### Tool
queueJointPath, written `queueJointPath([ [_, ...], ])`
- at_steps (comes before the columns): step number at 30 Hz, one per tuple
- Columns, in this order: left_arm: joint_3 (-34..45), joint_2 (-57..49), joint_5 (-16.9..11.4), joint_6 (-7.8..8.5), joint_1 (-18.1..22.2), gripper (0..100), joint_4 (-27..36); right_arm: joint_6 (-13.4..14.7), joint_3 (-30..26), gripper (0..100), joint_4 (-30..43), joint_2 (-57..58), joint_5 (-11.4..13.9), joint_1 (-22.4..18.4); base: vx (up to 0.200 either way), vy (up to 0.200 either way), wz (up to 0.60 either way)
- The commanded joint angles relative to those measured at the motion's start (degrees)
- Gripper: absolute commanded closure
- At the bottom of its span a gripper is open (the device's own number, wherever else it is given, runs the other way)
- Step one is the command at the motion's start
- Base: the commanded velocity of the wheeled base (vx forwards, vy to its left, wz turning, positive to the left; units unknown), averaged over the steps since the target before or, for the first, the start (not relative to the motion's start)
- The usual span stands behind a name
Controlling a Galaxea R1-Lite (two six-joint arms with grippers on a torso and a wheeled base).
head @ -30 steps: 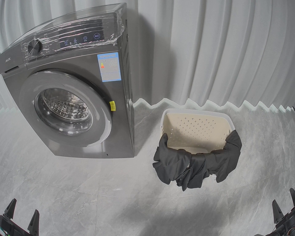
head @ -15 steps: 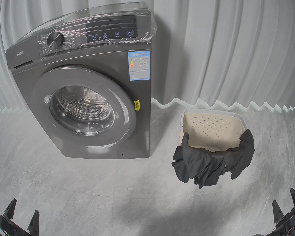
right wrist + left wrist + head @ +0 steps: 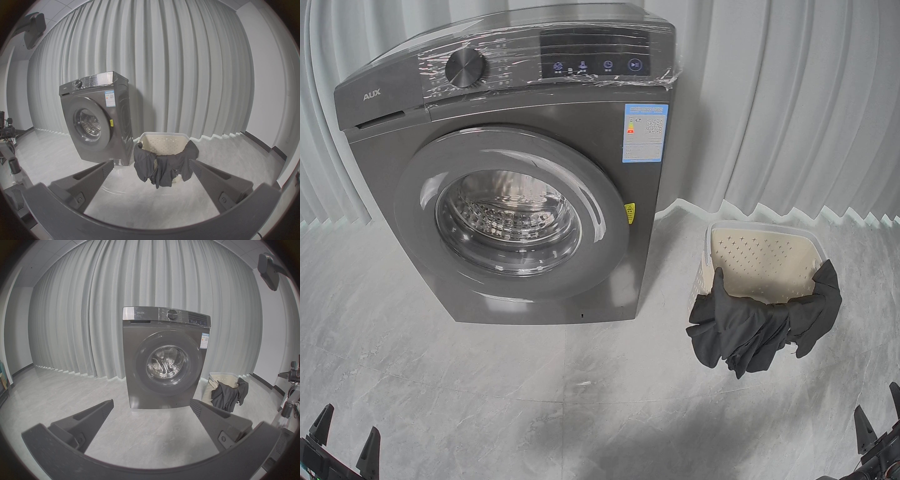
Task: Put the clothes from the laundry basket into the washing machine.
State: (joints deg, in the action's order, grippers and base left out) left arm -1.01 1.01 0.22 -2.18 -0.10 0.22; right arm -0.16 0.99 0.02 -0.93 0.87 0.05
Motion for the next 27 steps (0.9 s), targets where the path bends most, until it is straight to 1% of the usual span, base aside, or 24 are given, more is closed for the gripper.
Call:
queueJointPath([
  [1,0.92,-1.01,0.04,-0.02,0.01,0,0.04,-0.02,-0.99,0,-0.02,0.93,0.01,0.04,0.000,0.200,0.00],
  [17,0.92,-1.01,0.04,-0.02,0.10,0,0.04,-0.02,-0.99,0,-0.02,0.93,-0.07,0.04,0.000,0.200,0.00],
  [27,0.92,-1.01,0.13,0.16,0.01,0,0.04,-0.02,-0.99,0,-0.02,0.93,0.01,0.04,0.000,0.000,0.00],
])
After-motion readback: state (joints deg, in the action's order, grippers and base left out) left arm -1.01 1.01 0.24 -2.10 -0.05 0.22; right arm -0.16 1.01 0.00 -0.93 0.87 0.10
